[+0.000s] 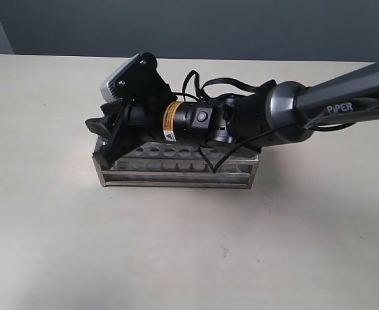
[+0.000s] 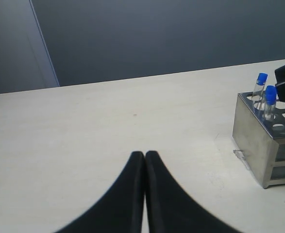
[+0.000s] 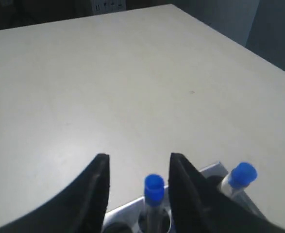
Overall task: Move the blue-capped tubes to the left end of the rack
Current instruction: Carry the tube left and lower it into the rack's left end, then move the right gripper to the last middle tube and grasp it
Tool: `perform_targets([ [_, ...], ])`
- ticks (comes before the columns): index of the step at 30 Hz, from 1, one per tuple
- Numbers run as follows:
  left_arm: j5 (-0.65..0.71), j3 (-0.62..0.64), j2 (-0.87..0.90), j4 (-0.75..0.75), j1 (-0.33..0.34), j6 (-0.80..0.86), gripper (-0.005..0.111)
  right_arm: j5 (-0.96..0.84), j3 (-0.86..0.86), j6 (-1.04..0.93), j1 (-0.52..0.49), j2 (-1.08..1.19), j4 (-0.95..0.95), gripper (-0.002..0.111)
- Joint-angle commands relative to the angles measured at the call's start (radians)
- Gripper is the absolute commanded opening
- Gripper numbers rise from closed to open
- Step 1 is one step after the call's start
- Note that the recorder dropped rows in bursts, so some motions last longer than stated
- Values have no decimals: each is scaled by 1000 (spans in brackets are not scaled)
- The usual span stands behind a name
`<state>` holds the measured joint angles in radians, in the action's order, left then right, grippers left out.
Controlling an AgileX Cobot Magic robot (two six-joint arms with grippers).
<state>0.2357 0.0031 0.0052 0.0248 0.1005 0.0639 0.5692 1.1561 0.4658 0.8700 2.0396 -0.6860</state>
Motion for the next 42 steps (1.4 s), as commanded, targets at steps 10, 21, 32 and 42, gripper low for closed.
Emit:
perform_targets([
  [10,-5,-3,-5,-2,-4,0,1,-244,-61,-29,-126,-247,108,41],
  [21,-5,-3,-5,-2,-4,0,1,-60,-305,-46,-242,-267,110,41],
  [32,-5,-3,-5,-2,-4,0,1,-5,-307,-74,-242,-142,112,41],
  [42,-5,-3,-5,-2,-4,0,1,36,-307,-74,-242,-114,201,0],
])
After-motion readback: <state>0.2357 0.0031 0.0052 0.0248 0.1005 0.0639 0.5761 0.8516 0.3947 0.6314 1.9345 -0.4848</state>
